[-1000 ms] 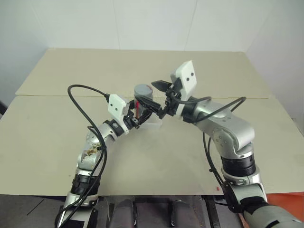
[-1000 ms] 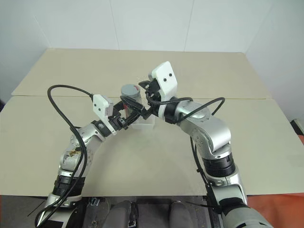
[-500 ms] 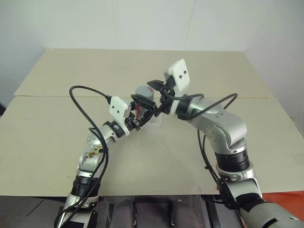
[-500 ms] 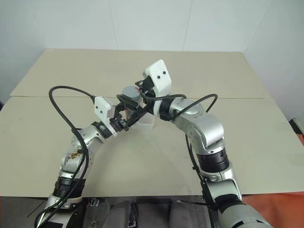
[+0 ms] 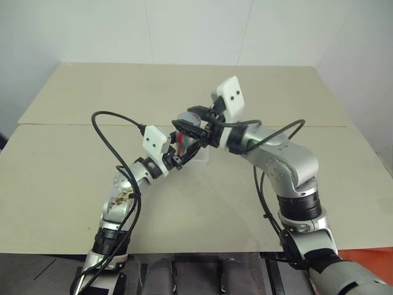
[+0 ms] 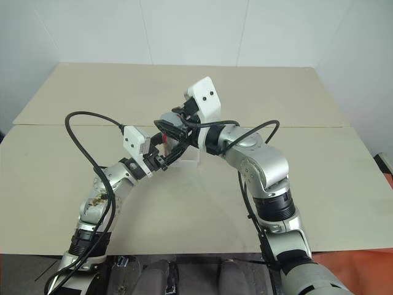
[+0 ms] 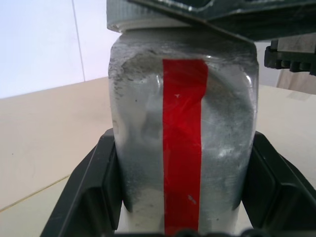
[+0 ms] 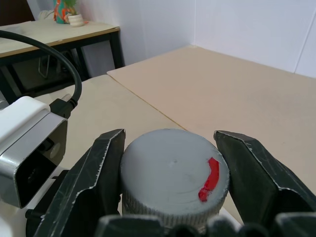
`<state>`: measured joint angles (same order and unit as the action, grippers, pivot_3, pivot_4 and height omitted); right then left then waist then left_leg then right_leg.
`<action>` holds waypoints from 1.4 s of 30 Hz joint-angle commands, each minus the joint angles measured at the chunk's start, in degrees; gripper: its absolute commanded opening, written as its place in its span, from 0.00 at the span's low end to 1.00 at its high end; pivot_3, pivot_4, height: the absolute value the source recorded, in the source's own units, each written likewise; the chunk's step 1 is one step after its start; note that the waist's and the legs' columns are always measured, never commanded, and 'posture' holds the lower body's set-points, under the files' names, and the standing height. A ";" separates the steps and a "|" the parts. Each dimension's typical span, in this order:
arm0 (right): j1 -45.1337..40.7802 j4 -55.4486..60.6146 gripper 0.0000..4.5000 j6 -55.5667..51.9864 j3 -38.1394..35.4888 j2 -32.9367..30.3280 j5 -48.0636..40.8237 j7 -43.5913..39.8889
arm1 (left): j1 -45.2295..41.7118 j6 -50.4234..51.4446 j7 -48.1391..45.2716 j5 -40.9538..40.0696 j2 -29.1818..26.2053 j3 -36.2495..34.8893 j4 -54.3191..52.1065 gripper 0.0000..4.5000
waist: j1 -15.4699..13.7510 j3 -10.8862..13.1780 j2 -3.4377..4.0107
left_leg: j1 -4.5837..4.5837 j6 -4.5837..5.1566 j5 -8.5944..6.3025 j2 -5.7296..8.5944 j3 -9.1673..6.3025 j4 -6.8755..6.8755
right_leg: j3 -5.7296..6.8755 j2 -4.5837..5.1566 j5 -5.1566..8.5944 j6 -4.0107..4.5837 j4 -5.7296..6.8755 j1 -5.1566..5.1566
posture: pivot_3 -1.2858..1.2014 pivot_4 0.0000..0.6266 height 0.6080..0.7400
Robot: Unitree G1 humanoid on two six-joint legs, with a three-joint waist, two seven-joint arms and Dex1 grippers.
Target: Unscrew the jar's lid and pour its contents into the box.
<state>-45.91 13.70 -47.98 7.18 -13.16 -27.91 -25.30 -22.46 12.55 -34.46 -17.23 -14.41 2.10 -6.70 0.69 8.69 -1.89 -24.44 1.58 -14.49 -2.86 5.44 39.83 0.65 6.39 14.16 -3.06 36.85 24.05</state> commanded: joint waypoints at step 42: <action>-0.63 0.14 0.99 3.28 -3.54 -10.58 -16.56 -36.84 | -6.21 6.64 -36.52 -20.74 -13.24 -3.41 -1.56 0.61 | -0.04 0.00 0.00 | 0.02 0.16 -0.10 -0.01 -0.04 0.01 | 0.01 -0.03 0.00 0.00 -0.04 -0.05 | 0.52 0.24 1.00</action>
<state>-46.81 11.91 -44.60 4.76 -23.21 -43.98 -63.13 -28.70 20.64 -72.24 -38.19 -27.27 1.01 -7.52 0.65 8.69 -1.89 -24.41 1.74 -14.59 -2.87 5.40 39.83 0.66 6.36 14.16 -3.06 36.80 24.00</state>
